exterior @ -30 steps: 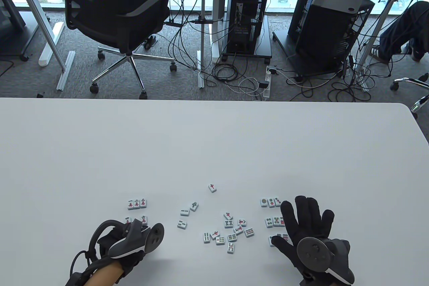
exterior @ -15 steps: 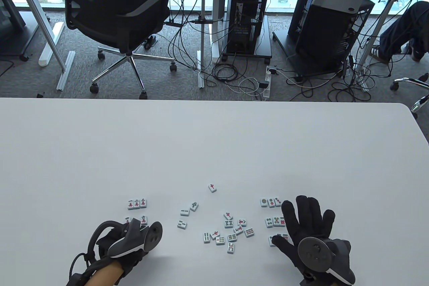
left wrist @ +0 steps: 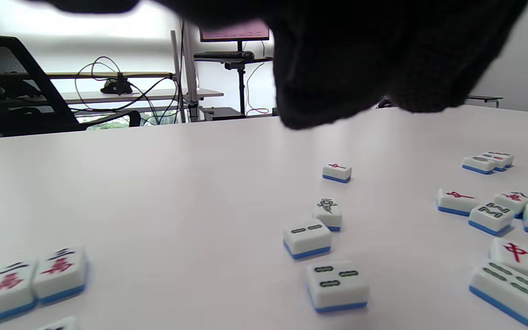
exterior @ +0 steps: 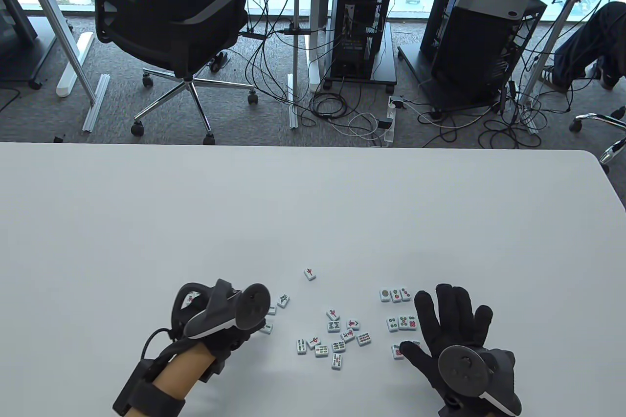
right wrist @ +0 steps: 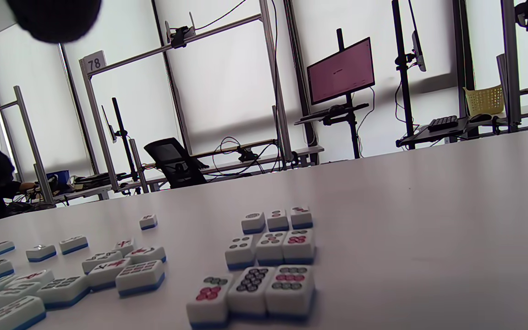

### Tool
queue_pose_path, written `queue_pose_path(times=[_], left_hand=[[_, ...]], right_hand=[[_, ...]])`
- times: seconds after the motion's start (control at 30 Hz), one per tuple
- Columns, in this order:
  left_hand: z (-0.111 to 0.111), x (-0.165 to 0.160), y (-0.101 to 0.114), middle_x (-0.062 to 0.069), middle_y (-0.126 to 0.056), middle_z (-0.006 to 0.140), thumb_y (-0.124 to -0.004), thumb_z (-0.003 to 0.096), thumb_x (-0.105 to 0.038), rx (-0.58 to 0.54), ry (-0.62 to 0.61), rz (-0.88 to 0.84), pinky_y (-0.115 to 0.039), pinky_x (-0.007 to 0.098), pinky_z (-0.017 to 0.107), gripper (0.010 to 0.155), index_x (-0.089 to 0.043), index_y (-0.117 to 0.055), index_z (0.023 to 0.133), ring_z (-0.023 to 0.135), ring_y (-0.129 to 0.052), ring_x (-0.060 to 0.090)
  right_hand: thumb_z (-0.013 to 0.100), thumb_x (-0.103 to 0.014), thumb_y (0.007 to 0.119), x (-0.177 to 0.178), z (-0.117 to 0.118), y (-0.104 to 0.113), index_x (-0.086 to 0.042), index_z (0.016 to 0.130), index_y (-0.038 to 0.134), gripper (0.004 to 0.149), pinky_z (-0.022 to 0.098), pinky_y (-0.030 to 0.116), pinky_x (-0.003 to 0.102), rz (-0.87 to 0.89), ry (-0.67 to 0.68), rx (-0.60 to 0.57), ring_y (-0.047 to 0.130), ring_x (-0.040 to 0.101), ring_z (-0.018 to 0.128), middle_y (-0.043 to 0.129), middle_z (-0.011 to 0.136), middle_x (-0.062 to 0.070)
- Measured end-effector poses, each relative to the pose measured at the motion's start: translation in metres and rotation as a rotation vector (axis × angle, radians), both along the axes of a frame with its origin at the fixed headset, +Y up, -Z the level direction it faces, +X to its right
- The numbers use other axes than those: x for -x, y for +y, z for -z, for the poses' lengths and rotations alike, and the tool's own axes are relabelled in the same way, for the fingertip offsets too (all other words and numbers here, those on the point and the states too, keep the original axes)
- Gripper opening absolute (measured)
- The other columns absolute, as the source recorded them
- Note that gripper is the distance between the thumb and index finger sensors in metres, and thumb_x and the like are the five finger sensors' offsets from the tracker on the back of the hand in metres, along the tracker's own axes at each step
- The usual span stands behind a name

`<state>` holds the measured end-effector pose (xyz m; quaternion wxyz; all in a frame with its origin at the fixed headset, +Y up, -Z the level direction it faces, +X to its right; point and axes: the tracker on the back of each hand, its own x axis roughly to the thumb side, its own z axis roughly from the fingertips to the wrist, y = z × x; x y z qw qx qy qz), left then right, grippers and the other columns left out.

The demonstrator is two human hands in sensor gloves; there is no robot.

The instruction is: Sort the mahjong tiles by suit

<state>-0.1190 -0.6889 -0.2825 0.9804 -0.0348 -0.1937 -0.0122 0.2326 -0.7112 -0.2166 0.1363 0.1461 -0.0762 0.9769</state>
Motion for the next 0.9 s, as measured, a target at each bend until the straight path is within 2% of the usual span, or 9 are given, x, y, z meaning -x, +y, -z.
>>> queue_pose_path(times=[0.23, 0.4, 0.5, 0.6, 0.77, 0.83, 0.9], left_hand=[[0.023, -0.084, -0.02, -0.016, -0.1, 0.03, -0.088, 0.032, -0.052, -0.021, -0.157, 0.013, -0.085, 0.032, 0.016, 0.058, -0.021, -0.086, 0.081, 0.003, -0.091, 0.004], [0.04, -0.124, -0.036, -0.016, -0.1, 0.029, -0.089, 0.0322, -0.051, 0.048, -0.196, -0.015, -0.085, 0.032, 0.016, 0.057, -0.021, -0.086, 0.081, 0.003, -0.091, 0.004], [0.044, -0.145, -0.045, -0.016, -0.1, 0.029, -0.089, 0.0319, -0.051, 0.079, -0.217, 0.038, -0.085, 0.032, 0.015, 0.057, -0.021, -0.086, 0.081, 0.003, -0.091, 0.004], [0.048, -0.157, -0.053, -0.017, -0.1, 0.028, -0.089, 0.0319, -0.051, 0.089, -0.232, 0.084, -0.084, 0.032, 0.015, 0.057, -0.022, -0.087, 0.08, 0.002, -0.09, 0.004], [0.057, -0.167, -0.07, -0.018, -0.099, 0.027, -0.088, 0.0321, -0.052, 0.187, -0.229, 0.116, -0.085, 0.031, 0.014, 0.055, -0.021, -0.088, 0.077, 0.001, -0.09, 0.003], [0.063, -0.166, -0.071, -0.016, -0.099, 0.026, -0.09, 0.0318, -0.05, 0.205, -0.195, 0.029, -0.084, 0.032, 0.013, 0.054, -0.018, -0.09, 0.075, 0.0, -0.089, 0.004], [0.069, -0.165, -0.071, -0.016, -0.099, 0.025, -0.089, 0.0324, -0.05, 0.21, -0.18, 0.02, -0.084, 0.032, 0.013, 0.052, -0.018, -0.091, 0.073, -0.001, -0.089, 0.003]], right_hand=[[0.047, -0.062, 0.061, -0.003, 0.0, 0.002, -0.03, 0.109, 0.013, 0.084, 0.067, 0.011, 0.076, 0.011, -0.008, -0.014, 0.002, 0.044, 0.102, 0.003, 0.115, 0.015], [0.047, -0.062, 0.061, -0.004, -0.001, 0.003, -0.03, 0.109, 0.013, 0.084, 0.067, 0.011, 0.076, 0.014, -0.007, -0.025, 0.002, 0.044, 0.102, 0.003, 0.115, 0.015], [0.047, -0.062, 0.061, -0.004, -0.001, 0.003, -0.03, 0.109, 0.013, 0.084, 0.067, 0.011, 0.076, 0.017, -0.005, -0.027, 0.002, 0.044, 0.102, 0.004, 0.115, 0.015], [0.047, -0.062, 0.061, -0.005, -0.001, 0.003, -0.031, 0.109, 0.013, 0.084, 0.067, 0.011, 0.076, 0.02, -0.005, -0.027, 0.002, 0.044, 0.102, 0.004, 0.115, 0.015], [0.047, -0.062, 0.061, -0.005, -0.001, 0.003, -0.03, 0.109, 0.013, 0.084, 0.067, 0.01, 0.076, 0.02, -0.002, -0.024, 0.002, 0.043, 0.102, 0.004, 0.115, 0.015], [0.047, -0.062, 0.061, -0.004, -0.001, 0.003, -0.03, 0.109, 0.013, 0.084, 0.067, 0.01, 0.076, 0.02, -0.001, -0.025, 0.001, 0.044, 0.102, 0.004, 0.115, 0.015], [0.047, -0.062, 0.061, -0.005, -0.001, 0.003, -0.031, 0.109, 0.013, 0.084, 0.067, 0.01, 0.076, 0.021, -0.002, -0.025, 0.002, 0.044, 0.102, 0.003, 0.115, 0.015]])
